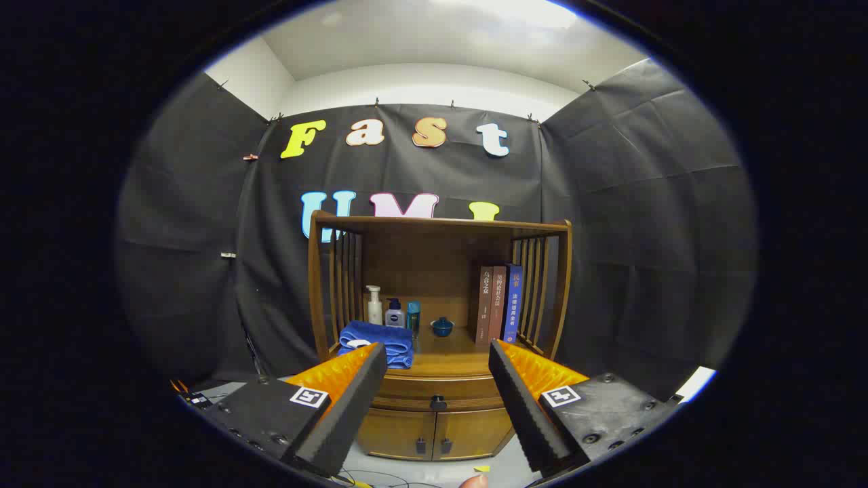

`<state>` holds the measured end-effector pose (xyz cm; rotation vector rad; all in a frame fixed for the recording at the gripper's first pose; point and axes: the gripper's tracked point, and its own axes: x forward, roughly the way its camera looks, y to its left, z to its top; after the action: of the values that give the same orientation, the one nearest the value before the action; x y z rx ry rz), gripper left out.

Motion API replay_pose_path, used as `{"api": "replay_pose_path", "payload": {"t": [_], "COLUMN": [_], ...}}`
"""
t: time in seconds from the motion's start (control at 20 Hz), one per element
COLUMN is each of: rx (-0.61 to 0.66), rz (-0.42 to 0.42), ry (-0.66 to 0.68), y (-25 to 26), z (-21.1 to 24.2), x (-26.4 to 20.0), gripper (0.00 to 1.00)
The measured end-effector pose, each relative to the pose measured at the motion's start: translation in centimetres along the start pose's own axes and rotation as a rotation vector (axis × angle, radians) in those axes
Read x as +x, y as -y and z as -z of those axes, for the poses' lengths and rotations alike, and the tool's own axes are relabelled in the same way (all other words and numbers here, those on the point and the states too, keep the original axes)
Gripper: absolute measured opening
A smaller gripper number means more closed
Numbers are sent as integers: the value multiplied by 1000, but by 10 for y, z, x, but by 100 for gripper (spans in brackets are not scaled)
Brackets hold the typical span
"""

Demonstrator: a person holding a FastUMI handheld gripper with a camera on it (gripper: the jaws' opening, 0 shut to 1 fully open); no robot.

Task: Pull open the drawer, take out the items inside it, and place them on the countertop above the cabinet.

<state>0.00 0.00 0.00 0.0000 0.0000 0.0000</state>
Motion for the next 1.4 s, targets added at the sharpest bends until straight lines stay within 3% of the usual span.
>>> {"api": "replay_pose_path", "payload": {"t": [0.9,1.4], "rx": [17,17], "rz": [8,-25], "ry": [7,28], "y": [3,-7], "z": [-1,47], "x": [1,73], "gripper": [98,98]}}
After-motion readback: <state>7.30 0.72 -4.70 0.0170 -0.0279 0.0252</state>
